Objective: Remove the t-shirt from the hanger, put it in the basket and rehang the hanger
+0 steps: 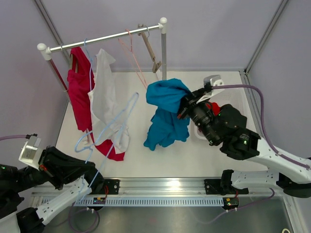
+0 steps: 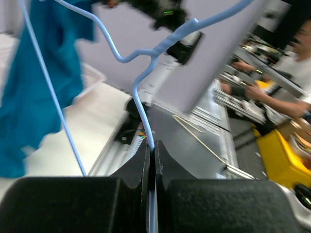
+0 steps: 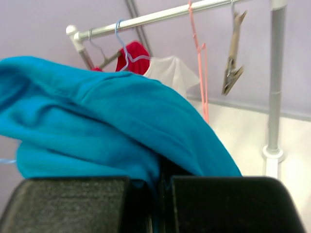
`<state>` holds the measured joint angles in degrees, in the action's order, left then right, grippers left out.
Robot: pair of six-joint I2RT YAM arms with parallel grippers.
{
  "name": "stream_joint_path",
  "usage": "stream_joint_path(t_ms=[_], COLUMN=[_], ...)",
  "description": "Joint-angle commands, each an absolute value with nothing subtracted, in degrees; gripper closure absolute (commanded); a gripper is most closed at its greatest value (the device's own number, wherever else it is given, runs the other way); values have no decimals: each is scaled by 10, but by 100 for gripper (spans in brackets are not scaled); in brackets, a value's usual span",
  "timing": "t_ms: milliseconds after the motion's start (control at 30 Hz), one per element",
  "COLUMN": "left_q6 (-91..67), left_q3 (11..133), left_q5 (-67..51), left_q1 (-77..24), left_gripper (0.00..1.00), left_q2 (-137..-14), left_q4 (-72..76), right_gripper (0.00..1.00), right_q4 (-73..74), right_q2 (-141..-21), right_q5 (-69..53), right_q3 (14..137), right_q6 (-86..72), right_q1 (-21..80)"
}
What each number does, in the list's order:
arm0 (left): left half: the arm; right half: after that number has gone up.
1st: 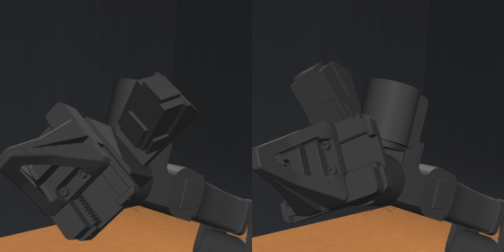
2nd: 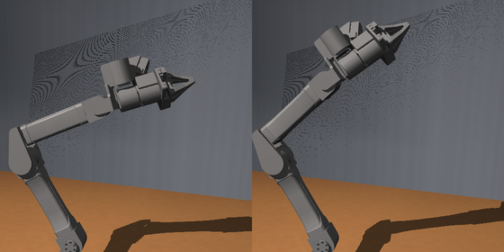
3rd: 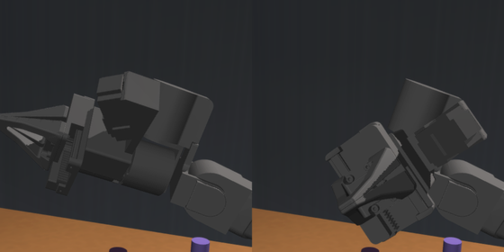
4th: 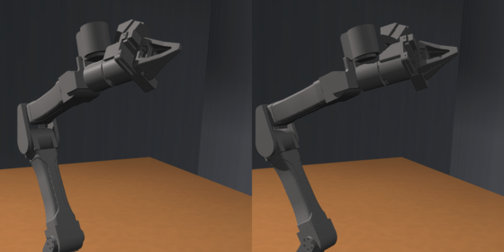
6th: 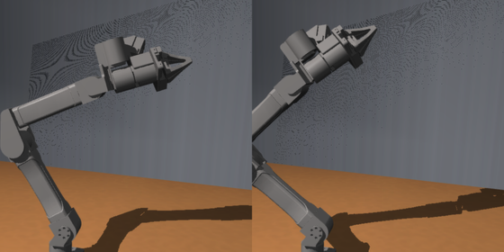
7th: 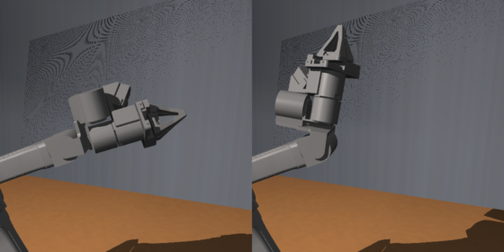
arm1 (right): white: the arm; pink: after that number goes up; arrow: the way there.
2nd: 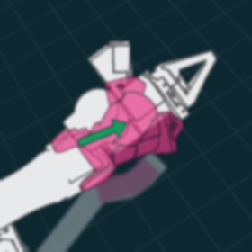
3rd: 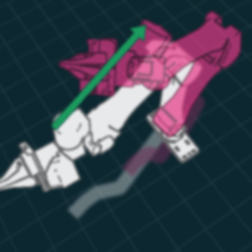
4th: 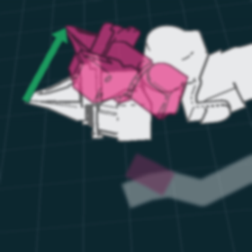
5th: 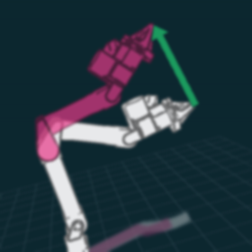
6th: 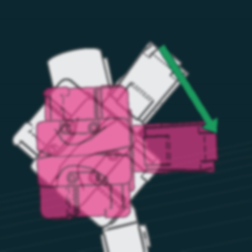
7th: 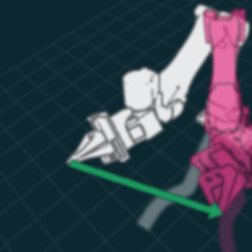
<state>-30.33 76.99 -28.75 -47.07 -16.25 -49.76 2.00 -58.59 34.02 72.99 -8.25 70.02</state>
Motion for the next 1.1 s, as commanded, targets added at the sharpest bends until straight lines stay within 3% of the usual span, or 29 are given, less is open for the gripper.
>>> stream_joint_path(t_ms=[0,100,400,667,900,1067], left_q6=[-273,-259,-265,-280,-297,-303], left_q3=[749,732,618,554,526,518], left_q5=[-121,-28,-6,-10,-18,-18], left_q1=[-471,-471,-472,-471,-471,-472], left_gripper=[100,100,100,100,100,100], left_q2=[-152,-147,-128,-98,-93,-90], left_q4=[-506,-505,-453,-396,-372,-372], right_gripper=[100,100,100,100,100,100], right_q4=[55,98,176,184,194,161], right_q2=[-581,-606,-661,-748,-744,-696], right_q5=[396,418,407,461,440,403], right_q3=[805,866,1077,1261,1165,966], right_q6=[-30,-4,63,208,150,58], right_q1=[693,671,556,521,396,294])
